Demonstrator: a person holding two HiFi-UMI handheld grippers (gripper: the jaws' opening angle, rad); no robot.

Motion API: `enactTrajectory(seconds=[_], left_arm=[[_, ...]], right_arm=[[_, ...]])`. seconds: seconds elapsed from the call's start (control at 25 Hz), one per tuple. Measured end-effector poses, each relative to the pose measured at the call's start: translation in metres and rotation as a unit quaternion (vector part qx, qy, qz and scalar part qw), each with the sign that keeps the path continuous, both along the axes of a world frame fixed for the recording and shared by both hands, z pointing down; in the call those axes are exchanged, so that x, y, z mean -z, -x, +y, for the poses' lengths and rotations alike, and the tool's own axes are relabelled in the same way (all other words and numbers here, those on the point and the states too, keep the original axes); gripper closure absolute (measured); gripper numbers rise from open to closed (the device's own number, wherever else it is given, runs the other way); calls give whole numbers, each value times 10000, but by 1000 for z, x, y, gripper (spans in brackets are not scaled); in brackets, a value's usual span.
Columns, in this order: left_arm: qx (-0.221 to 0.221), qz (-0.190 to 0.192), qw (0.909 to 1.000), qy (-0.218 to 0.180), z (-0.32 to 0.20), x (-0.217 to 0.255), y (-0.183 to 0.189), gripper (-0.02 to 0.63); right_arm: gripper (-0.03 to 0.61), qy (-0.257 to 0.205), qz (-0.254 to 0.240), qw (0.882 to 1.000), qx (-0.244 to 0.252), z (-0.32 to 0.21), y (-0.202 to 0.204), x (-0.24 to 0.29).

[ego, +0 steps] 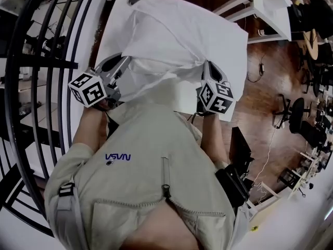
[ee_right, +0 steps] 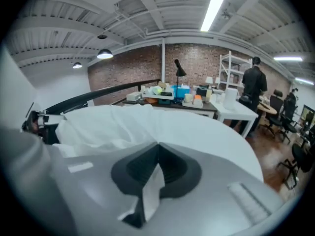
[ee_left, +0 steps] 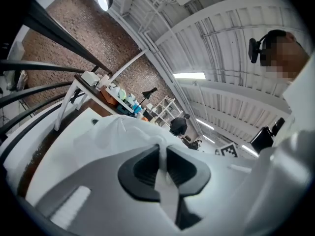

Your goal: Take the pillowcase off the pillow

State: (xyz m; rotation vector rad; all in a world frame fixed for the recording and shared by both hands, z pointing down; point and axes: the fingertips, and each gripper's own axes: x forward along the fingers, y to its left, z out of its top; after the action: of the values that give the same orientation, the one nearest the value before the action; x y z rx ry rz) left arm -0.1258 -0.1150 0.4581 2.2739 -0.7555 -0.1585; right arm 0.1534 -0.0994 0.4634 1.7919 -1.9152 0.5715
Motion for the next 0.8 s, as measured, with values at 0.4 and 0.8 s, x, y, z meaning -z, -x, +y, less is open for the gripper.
enactTrajectory(seconds=[0.4, 0.8], left_arm=[[-602, -1126, 9917, 172, 37, -66, -12, 560], [-1360, -1581, 9771, -416, 48, -36, 20, 486]], right_arm=[[541, 836, -86, 9885, 1254, 16, 38, -31], [466, -13, -63, 9704, 2415, -12, 97, 62]])
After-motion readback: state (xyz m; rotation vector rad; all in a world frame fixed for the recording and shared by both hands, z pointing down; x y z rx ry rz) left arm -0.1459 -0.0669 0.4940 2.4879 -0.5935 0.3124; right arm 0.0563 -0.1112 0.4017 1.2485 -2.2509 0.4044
